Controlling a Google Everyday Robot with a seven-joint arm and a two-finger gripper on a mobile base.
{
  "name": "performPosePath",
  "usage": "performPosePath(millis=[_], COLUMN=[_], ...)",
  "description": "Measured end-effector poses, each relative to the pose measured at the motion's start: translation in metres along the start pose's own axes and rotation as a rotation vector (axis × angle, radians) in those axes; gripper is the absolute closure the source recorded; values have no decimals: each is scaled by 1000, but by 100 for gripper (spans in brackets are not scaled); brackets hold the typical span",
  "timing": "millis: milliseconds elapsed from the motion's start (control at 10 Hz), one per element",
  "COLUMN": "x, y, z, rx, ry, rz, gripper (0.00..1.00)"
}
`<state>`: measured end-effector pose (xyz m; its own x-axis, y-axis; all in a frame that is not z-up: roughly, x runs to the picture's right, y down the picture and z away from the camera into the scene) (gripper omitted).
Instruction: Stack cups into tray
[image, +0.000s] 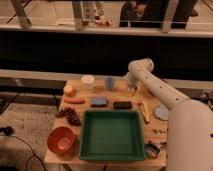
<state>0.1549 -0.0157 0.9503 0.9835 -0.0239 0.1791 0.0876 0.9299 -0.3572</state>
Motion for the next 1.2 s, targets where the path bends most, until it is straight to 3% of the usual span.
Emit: performPosePath(millis=[600, 1200], x=[30, 40], y=[8, 31], z=[-8, -11], rx=[14, -20], ry=[57, 59], rz=[56, 55], gripper=[20, 20])
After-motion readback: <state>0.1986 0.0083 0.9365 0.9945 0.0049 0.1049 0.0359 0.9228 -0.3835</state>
